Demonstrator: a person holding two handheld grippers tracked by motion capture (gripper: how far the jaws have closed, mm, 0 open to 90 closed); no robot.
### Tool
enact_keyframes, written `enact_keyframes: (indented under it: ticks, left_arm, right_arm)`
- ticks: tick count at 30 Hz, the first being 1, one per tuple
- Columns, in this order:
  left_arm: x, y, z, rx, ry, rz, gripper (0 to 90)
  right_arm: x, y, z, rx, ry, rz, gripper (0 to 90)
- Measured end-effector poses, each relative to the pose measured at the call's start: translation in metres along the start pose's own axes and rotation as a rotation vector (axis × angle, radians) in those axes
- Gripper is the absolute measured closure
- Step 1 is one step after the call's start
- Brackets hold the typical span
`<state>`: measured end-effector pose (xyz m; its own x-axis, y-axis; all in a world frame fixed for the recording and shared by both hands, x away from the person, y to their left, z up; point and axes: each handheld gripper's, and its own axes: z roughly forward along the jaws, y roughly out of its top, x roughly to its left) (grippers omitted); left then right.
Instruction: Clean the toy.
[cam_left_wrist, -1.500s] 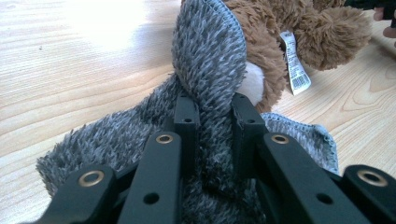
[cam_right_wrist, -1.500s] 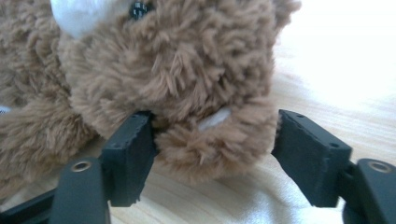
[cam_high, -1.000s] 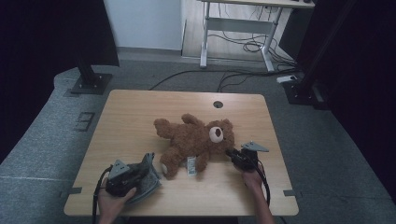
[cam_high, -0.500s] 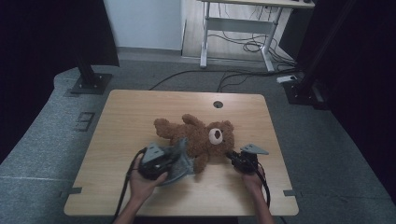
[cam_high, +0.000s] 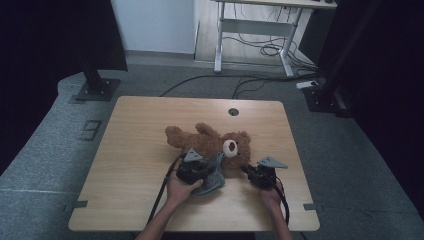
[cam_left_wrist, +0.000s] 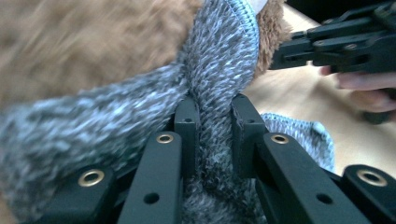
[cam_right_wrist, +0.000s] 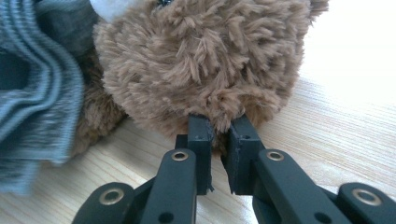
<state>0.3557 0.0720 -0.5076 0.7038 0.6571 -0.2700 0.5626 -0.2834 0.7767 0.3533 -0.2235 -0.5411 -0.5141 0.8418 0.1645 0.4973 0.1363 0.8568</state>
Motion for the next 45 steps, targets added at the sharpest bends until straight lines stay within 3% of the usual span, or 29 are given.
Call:
enact_keyframes:
  ticks: [6,15,18,21,24,27,31,35,40,45]
  left_arm:
    - [0.018,-0.018,-0.036,0.006,0.037,0.001,75.4]
    - [0.057,-0.042,-0.089,-0.028,0.11,-0.084,75.3]
    - [0.061,-0.044,-0.098,-0.041,0.145,-0.089,75.3]
    - [0.052,-0.038,-0.1,-0.065,0.15,-0.069,75.3]
    - [0.034,-0.022,-0.094,-0.102,0.13,-0.025,75.4]
    - [0.011,0.001,-0.077,-0.113,0.09,0.032,75.4]
    - [-0.019,0.027,-0.038,-0.09,0.039,0.09,75.4]
    - [-0.041,0.039,0.005,-0.043,-0.008,0.118,75.4]
    - [-0.046,0.034,0.046,0.027,-0.012,0.094,75.5]
    - [-0.041,0.026,0.045,0.037,0.003,0.084,75.5]
  right_arm:
    - [0.001,-0.001,-0.001,0.004,0.015,-0.009,82.4]
    - [0.001,-0.001,-0.002,0.007,0.025,-0.015,82.4]
    - [0.001,-0.001,-0.002,0.004,0.028,-0.011,82.4]
    - [0.001,-0.001,-0.002,0.001,0.029,-0.004,82.4]
    - [0.002,-0.001,-0.002,-0.001,0.03,-0.009,82.4]
    - [0.003,-0.001,-0.003,-0.004,0.032,-0.01,82.4]
    - [0.003,-0.002,-0.003,-0.01,0.035,-0.004,82.4]
    - [0.004,-0.003,-0.004,-0.013,0.04,0.005,82.4]
    - [0.003,-0.003,-0.003,-0.018,0.041,0.018,82.6]
    - [0.002,-0.004,-0.002,-0.013,0.046,0.02,82.7]
